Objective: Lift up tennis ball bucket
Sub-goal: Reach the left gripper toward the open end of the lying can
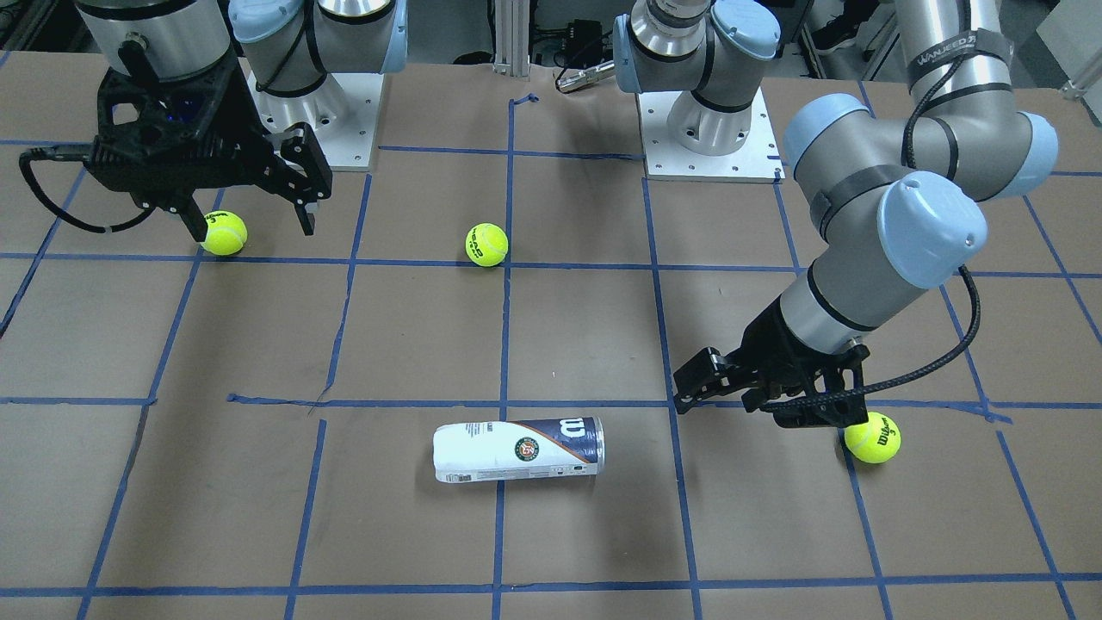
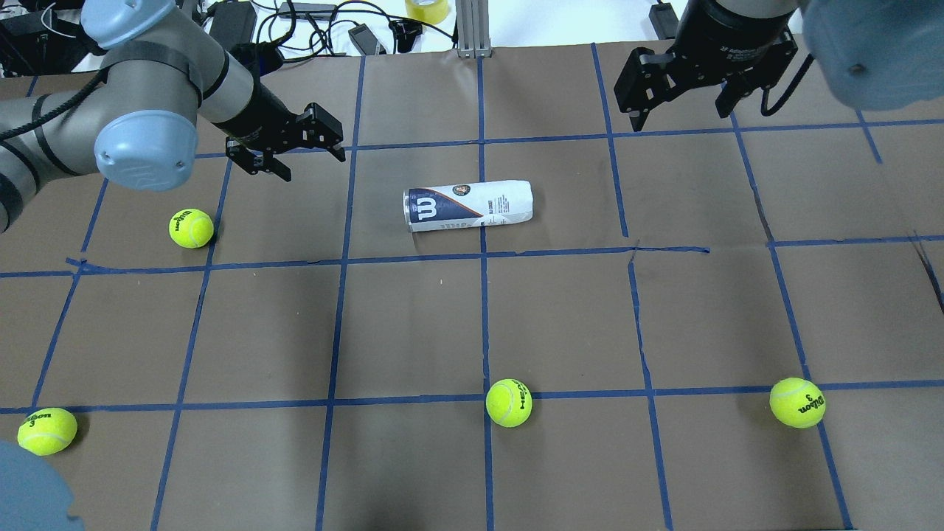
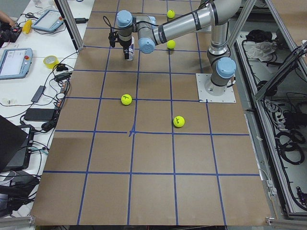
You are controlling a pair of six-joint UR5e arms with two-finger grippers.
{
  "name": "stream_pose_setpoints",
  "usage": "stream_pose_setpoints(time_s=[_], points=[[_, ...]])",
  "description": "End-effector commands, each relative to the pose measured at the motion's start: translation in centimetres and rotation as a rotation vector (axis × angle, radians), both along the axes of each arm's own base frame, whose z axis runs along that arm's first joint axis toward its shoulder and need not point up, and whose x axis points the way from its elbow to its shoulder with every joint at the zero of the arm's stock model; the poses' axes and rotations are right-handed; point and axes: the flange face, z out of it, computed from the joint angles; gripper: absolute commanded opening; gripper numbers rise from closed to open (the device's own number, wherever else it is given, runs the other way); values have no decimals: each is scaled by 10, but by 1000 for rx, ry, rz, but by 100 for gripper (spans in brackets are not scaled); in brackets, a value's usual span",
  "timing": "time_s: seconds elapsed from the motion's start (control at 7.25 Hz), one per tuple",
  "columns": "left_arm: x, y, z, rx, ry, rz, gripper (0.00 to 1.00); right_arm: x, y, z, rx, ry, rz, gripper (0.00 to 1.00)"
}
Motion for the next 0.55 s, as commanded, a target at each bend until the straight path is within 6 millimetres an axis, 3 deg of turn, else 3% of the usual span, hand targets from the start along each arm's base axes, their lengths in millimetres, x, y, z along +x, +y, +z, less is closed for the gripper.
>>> stream_pose_setpoints(time_s=[0.0,0.14,0.41], points=[[-22,-10,-23,-8,93,-12,100,-9,13,18,48,82,-42,100],[-27,-14,-40,7,111,-10,100,-13,15,17,68,127,-44,100],[-57,-15,-61,15,121,-32,100,-3,12,13,74,18,-38,100]])
